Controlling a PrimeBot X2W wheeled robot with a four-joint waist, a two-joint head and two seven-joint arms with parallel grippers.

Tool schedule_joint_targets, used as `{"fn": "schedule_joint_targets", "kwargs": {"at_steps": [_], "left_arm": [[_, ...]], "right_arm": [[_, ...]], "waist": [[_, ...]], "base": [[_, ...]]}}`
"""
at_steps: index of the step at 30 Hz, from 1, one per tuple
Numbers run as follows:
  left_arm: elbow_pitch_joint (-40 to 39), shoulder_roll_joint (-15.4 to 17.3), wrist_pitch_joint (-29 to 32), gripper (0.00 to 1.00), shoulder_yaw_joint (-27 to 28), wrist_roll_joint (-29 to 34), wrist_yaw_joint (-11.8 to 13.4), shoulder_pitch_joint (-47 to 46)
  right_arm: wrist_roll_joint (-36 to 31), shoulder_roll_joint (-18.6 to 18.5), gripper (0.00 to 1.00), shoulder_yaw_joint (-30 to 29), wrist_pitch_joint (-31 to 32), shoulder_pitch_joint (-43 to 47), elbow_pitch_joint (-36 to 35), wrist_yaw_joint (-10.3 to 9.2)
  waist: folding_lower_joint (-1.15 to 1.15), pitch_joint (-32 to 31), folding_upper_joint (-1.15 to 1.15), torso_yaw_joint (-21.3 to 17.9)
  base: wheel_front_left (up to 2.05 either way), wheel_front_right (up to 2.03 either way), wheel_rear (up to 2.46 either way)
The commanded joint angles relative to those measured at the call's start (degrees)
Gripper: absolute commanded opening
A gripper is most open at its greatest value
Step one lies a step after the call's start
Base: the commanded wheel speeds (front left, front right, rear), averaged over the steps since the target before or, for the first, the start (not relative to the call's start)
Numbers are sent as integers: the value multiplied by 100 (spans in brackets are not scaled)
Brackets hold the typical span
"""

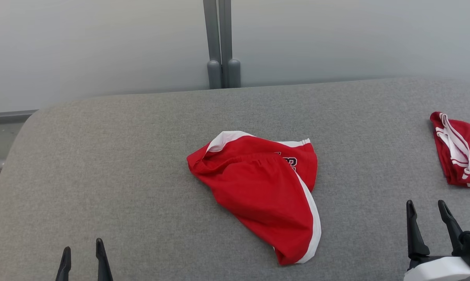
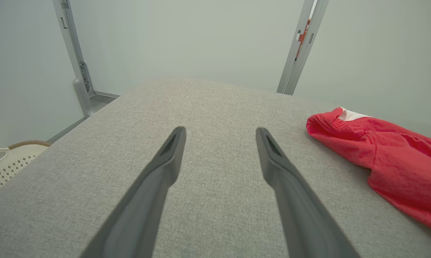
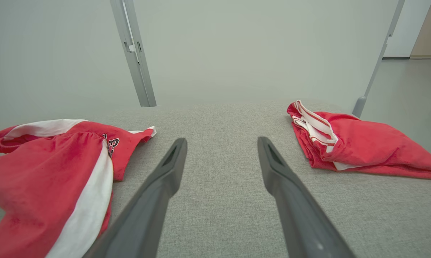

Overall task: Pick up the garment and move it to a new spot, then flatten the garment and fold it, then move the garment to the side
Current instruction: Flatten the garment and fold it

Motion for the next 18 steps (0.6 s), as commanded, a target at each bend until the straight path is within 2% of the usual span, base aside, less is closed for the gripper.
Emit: {"fn": "schedule_joint_targets", "kwargs": {"at_steps": [1, 4, 6, 10, 13, 18], "left_arm": [[-21, -2, 2, 100, 21, -58, -20, -121], [-66, -3, 1, 100, -89, -1, -114, -265], [-51, -6, 1, 100, -327, 152, -302, -421], [144, 26, 34, 100, -1072, 484, -629, -1160], [419, 33, 542, 100, -1705, 522, -764, -1981], [1231, 77, 1596, 100, -2541, 389, -816, -3487]], "right_arm": [[-7, -22, 100, 20, -15, -61, 12, -2], [6, -33, 100, 71, -15, -121, -2, -2], [7, -51, 100, 151, -15, -182, -1, -2], [59, -110, 100, 363, -15, -401, -37, -3], [101, -132, 100, 513, -15, -586, -69, -3], [179, -43, 100, 745, -15, -908, -76, -3]], "waist": [[0, 17, 0, -32], [0, 61, 0, -97], [0, 98, 0, -192], [0, 289, 0, -458], [0, 492, 0, -657], [0, 891, 0, -1074]], "base": [[0, 0, 0], [0, 0, 0], [0, 0, 0], [0, 0, 0], [0, 0, 0], [0, 0, 0]]}}
